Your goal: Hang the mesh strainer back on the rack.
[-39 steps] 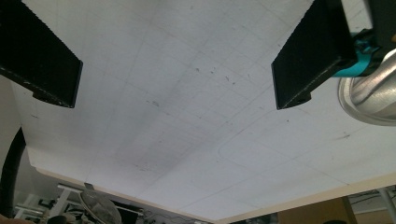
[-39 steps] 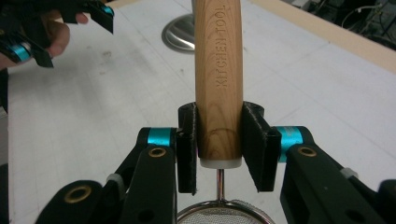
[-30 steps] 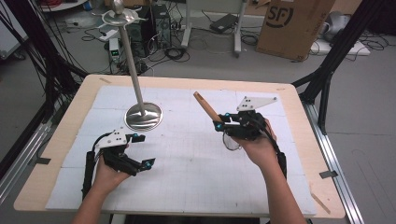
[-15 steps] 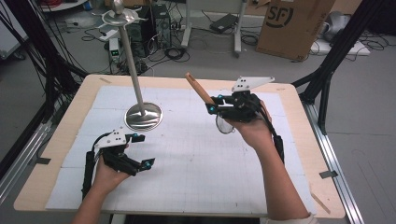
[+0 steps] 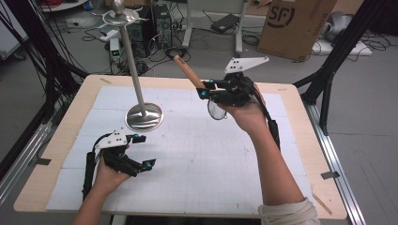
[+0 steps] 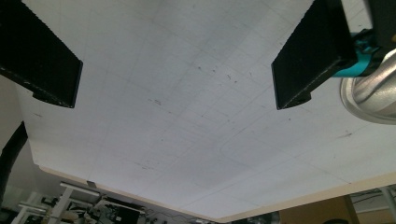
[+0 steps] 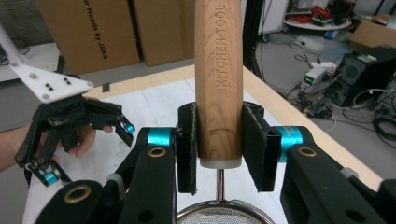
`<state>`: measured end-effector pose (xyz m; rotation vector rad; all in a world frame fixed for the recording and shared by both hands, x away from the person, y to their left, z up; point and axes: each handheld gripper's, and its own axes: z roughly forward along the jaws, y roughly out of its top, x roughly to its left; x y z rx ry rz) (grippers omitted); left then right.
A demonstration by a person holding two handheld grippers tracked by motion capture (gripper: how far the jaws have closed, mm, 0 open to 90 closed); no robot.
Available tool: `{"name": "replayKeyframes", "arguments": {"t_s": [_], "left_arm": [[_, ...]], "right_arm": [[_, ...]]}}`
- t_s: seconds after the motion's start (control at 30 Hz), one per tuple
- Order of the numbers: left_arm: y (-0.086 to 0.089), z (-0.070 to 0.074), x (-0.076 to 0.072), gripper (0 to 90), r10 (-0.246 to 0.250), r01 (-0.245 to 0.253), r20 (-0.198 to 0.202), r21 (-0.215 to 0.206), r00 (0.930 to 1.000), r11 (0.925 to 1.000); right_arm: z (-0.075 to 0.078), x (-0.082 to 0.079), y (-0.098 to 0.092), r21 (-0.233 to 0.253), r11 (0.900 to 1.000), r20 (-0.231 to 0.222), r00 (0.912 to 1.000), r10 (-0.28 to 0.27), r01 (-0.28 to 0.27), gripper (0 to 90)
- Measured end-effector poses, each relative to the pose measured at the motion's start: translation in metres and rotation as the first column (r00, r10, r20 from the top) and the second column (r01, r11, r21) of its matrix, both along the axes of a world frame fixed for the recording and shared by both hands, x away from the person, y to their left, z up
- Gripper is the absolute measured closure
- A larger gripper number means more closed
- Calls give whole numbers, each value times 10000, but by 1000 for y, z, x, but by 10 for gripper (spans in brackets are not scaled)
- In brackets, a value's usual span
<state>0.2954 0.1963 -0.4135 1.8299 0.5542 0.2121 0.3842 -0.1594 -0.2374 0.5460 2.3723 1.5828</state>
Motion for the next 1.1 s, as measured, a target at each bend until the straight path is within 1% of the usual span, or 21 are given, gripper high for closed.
{"name": "replayKeyframes", "arguments": {"t_s": [0.03,0.07,0.1,0.17,0.2,0.27,0.33,0.37,0.43,0.57,0.63,0.7,0.73,0.87,1.1], "left_arm": [[0,0,0,24,2,-2,13,14,10000,10000],[0,0,0,24,2,-2,-4,-2,10000,10000],[0,0,0,24,-5,5,-6,-28,10000,10000],[0,0,1,24,-34,34,-1,-33,10000,10000],[-1,0,1,24,-34,34,1,-44,10000,10000],[-1,0,1,24,-32,32,-4,-54,10000,10000],[-1,-1,1,24,-15,15,-14,-69,10000,10000],[-1,-1,0,24,-16,16,-37,-74,10000,10000],[-1,-1,1,24,-16,16,-13,-74,10000,10000],[-1,-1,1,24,-27,27,-10,-76,10000,10000],[-1,-1,0,24,-37,36,-65,-121,10000,9999],[-1,-1,0,24,-41,41,-55,-96,10000,9999],[-2,-1,0,24,-45,44,-46,-99,10000,9999],[-2,-1,1,24,-46,46,-49,-86,10000,10000],[-2,-1,1,24,-61,60,-47,-107,10000,9999]], "right_arm": [[4,2,3,-8,10000,-65,10000,70,-70,684],[4,2,3,-8,10000,-65,10000,70,-70,684],[7,6,6,-60,9999,4,9999,125,-125,684],[8,8,7,-148,9998,78,9999,111,-110,684],[11,11,10,-110,9998,86,9998,163,-162,684],[13,13,12,-82,9998,60,9998,187,-187,684],[15,17,15,-99,9996,110,9996,249,-247,684],[17,18,17,-107,9997,45,9997,232,-231,684],[20,21,20,-130,9995,116,9996,272,-271,684],[26,27,27,-137,9994,30,9995,310,-310,684],[29,30,29,-167,9993,82,9994,330,-329,684],[31,34,31,-90,9992,82,9992,388,-388,684],[32,35,32,-86,9993,17,9993,368,-367,684],[37,41,36,-137,9993,2,9994,357,-357,684],[48,53,44,20,9992,-25,9992,399,-399,684]]}}
